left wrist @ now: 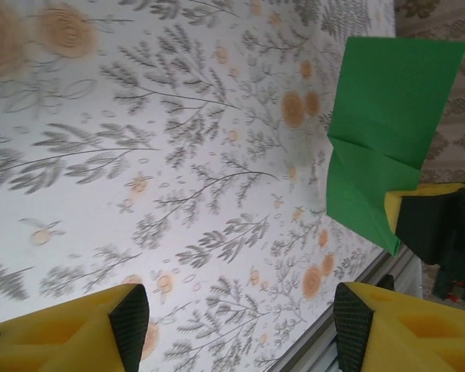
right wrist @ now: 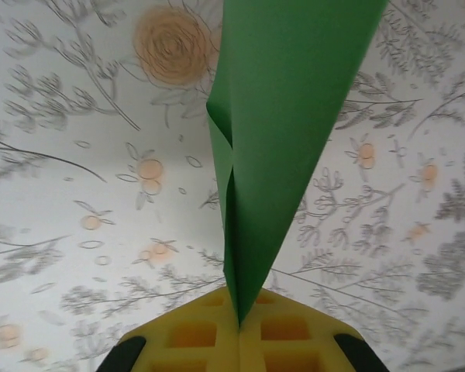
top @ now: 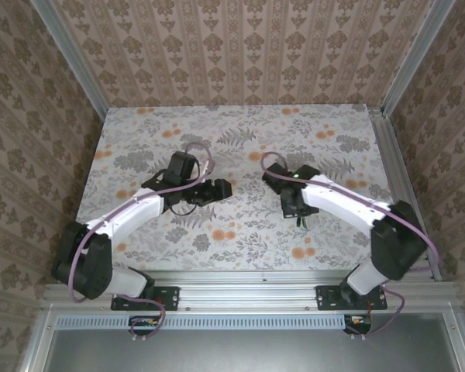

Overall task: Fold a paper plane with a square sheet of paper (pick it up from the middle)
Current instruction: Turn over the paper at the center of the table.

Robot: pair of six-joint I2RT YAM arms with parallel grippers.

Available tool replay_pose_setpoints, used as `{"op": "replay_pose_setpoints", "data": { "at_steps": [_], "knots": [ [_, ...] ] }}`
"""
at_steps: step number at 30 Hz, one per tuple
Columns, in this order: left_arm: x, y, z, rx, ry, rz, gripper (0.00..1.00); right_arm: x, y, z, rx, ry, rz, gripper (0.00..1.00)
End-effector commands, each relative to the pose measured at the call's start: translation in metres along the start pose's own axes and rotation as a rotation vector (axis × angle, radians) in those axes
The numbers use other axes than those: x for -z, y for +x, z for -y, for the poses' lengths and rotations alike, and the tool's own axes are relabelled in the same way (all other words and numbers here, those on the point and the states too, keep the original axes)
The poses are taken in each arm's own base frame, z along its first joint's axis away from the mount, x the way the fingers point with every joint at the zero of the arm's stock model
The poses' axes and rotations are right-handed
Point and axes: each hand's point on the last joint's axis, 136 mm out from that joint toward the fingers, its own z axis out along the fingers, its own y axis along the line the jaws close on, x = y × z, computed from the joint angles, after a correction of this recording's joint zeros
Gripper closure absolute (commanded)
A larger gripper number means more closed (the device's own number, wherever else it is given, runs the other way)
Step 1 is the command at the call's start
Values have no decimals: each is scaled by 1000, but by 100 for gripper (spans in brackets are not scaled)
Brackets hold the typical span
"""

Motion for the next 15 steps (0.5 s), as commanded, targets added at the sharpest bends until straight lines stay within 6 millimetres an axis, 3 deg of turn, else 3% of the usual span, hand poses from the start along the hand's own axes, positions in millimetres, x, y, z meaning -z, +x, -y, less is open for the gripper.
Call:
{"op": "replay_pose_setpoints", "data": {
  "at_steps": [1,6,12,15],
  "knots": [
    [22,0,-2,-30,-29,11,33,4,2,1,122,145,-14,90],
    [40,2,-16,16,-36,36,32,-5,7,-79,159,-78,-76,77],
    [52,9,-22,45,-32,45,32,-14,12,-142,108,-331,-124,65],
    [54,13,-25,59,-29,38,31,-19,14,-162,83,-417,-147,62]
  ]
}}
